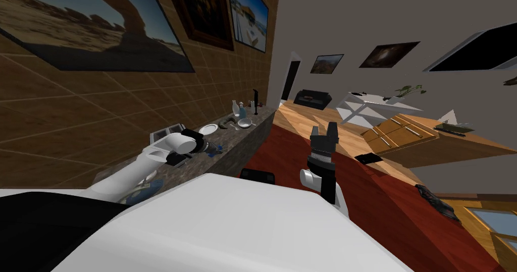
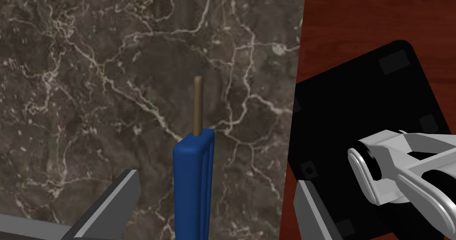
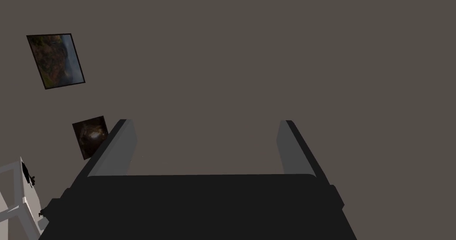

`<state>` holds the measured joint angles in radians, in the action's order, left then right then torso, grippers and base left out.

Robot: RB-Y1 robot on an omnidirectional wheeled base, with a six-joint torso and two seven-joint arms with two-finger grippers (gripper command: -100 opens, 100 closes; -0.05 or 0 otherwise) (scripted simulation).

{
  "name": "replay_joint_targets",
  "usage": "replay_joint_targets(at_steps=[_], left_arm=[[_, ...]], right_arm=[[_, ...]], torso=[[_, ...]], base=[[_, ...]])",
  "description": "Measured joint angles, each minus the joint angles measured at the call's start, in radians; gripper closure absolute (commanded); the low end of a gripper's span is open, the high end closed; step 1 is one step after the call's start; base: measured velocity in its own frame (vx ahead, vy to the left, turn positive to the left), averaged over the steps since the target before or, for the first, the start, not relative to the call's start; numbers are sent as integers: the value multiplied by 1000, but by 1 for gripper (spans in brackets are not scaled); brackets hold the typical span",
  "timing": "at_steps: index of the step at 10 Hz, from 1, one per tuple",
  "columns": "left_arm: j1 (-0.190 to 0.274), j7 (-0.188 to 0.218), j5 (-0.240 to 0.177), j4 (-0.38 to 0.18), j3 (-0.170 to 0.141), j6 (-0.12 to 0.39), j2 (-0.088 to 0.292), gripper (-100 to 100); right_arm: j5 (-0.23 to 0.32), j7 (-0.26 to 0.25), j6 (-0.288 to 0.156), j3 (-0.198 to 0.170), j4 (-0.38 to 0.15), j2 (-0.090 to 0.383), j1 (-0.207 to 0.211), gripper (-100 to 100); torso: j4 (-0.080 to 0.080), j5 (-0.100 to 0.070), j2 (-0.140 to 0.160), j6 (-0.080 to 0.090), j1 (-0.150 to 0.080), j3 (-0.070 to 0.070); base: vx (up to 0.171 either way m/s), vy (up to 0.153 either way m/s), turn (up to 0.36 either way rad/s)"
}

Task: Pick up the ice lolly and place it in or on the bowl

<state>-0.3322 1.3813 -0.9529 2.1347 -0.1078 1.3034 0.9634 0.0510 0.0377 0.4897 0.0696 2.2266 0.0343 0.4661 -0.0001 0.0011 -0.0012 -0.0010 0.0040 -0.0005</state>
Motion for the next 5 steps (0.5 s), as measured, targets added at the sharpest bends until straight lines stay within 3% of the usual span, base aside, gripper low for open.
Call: replay_joint_targets(at_steps=[1, 2, 3, 5], left_arm=[[-1, 11, -19, -4, 4, 13, 9, -100], [-1, 13, -21, -4, 4, 15, 10, 0], [-1, 13, -21, -4, 4, 15, 10, -100], [17, 3, -5, -38, 18, 7, -6, -100]], right_arm=[[0, 0, 0, 0, 0, 0, 0, 0], [0, 0, 0, 0, 0, 0, 0, 0], [0, 0, 0, 0, 0, 0, 0, 0], [0, 0, 0, 0, 0, 0, 0, 0]], torso=[[0, 1, -2, 0, 3, -1], [0, 0, -1, 0, 1, -1], [0, 0, -1, 0, -2, 0], [0, -1, 2, 0, -4, 1]], base=[[20, 56, -13], [3, 9, 0], [-19, -2, -62], [-34, -14, -57]])
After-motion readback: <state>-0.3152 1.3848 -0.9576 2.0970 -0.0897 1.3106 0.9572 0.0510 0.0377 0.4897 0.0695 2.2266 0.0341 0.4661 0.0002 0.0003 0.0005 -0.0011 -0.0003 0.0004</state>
